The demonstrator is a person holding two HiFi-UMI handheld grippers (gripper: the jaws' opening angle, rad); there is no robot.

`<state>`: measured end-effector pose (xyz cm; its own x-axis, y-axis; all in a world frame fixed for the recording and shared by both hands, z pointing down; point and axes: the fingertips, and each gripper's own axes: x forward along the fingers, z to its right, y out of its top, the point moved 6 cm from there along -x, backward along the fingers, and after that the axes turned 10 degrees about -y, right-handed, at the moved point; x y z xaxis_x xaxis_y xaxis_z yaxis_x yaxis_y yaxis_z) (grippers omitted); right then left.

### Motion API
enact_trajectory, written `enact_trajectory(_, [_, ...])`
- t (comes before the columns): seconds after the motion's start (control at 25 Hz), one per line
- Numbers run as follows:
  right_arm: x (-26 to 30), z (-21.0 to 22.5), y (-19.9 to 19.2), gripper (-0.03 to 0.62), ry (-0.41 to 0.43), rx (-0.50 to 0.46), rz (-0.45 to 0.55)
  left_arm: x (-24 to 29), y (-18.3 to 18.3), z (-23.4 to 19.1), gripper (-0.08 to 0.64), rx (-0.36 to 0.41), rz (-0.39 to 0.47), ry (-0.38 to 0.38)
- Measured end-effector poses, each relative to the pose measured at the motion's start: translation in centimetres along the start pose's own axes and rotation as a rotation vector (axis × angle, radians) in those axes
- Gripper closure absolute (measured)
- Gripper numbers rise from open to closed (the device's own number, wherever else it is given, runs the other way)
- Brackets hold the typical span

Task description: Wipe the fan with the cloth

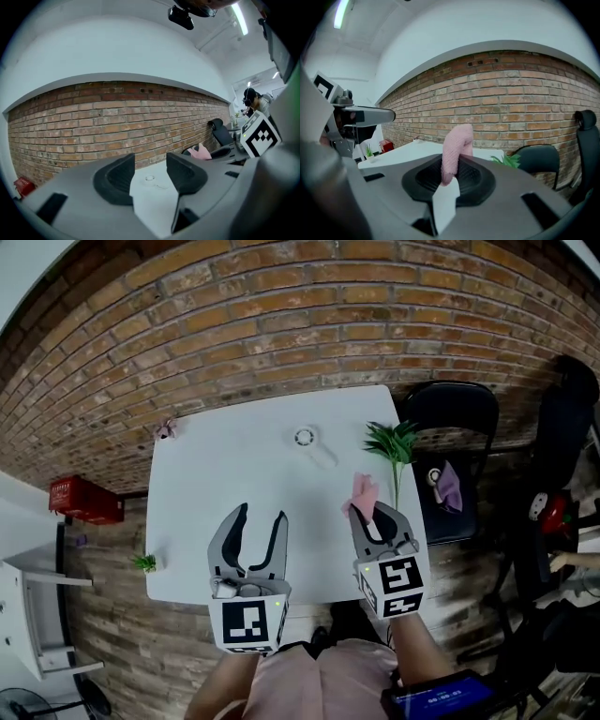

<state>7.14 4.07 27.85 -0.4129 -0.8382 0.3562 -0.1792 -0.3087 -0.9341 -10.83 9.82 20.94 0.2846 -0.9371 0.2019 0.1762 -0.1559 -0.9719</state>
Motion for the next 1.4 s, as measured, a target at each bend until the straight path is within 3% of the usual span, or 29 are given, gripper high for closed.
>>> enact_trajectory(0.44, [10.0, 5.1, 4.4, 0.532, 0.058, -0.055, 0.009, 9.1, 3.1, -3.2, 0.341, -0.044, 0.034, 0.091])
enact_trajectory(0.72, [14.0, 6.2, 5.1, 0.532, 0.044, -0.072, -0.026, 12.5, 3.1, -5.4, 0.339, -0.066, 0.027, 0.084])
enact_trajectory(1.2, [20.9, 4.9, -2.9, 0.532, 0.048, -0.099, -0.263, 16.8, -4.3, -7.2, 0.328, -0.149, -0.115, -0.001])
enact_trajectory(1.4, [22.4, 3.8, -6.5, 0.532, 0.049, -0.119, -0.359, 18.2, -6.6, -7.6, 0.322, -0.079, -0.158, -0.076])
